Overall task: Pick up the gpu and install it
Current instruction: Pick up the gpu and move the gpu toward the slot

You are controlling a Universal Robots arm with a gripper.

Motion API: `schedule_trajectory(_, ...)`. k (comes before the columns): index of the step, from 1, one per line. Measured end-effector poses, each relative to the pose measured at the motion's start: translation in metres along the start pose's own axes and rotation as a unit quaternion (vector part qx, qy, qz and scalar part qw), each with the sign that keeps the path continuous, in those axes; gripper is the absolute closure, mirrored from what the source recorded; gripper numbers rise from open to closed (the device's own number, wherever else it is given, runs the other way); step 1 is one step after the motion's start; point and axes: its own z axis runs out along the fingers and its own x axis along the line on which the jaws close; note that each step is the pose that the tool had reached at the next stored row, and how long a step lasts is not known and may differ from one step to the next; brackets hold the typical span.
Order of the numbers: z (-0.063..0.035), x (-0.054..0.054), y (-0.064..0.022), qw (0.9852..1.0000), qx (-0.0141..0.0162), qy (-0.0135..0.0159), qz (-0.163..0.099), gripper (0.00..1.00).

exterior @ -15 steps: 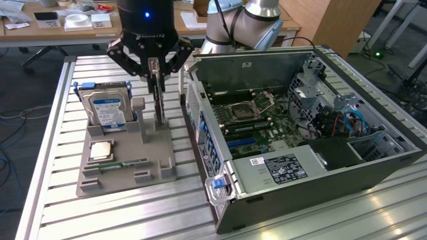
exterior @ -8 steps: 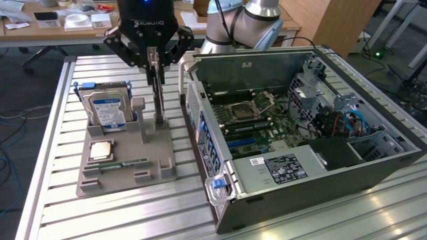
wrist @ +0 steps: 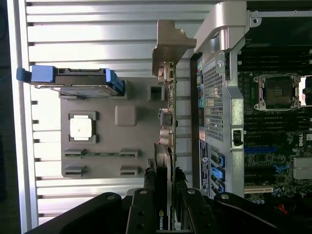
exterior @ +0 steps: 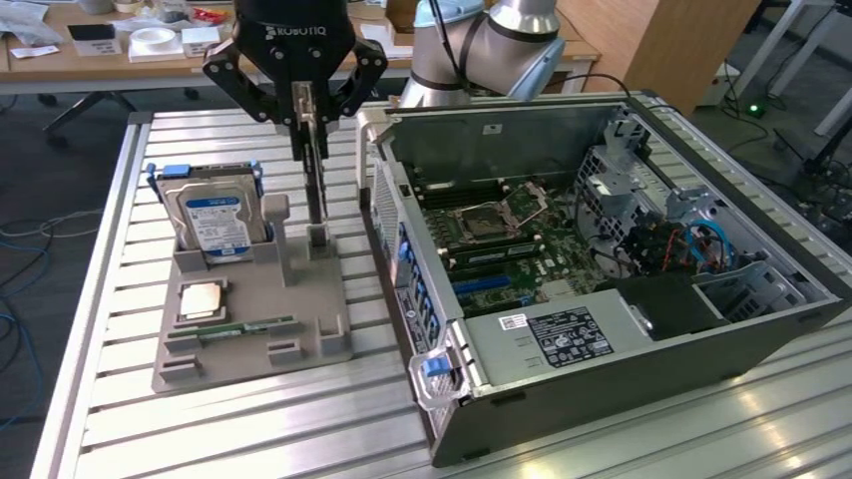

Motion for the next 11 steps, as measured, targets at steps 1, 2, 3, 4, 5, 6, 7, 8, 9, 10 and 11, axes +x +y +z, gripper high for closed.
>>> schedule_trajectory(1,0.0000,0.0000,0.0000,1.0000,0.0000,0.0000,0.000,0.74)
schedule_trajectory(2,0.0000,0.0000,0.0000,1.0000,0.0000,0.0000,0.000,0.74)
schedule_trajectory(3,-0.0001,0.0000,0.0000,1.0000,0.0001,0.0001,0.000,0.74)
schedule_trajectory(4,-0.0001,0.0000,0.0000,1.0000,0.0001,0.0000,0.000,0.74)
schedule_trajectory(5,-0.0003,0.0000,0.0000,1.0000,0.0001,0.0001,0.000,0.74)
schedule_trajectory(6,-0.0012,0.0000,0.0000,1.0000,0.0002,0.0002,0.000,0.74)
schedule_trajectory(7,-0.0025,-0.0001,0.0001,1.0000,0.0002,0.0001,0.000,0.74)
schedule_trajectory(8,-0.0039,-0.0001,0.0002,1.0000,0.0001,0.0001,0.000,0.74)
schedule_trajectory(9,-0.0053,-0.0001,0.0002,1.0000,0.0001,0.0001,0.000,0.74)
schedule_trajectory(10,-0.0057,-0.0001,0.0002,1.0000,0.0001,0.0000,0.000,0.74)
schedule_trajectory(11,-0.0057,-0.0001,0.0002,1.0000,0.0000,0.0000,0.000,0.74)
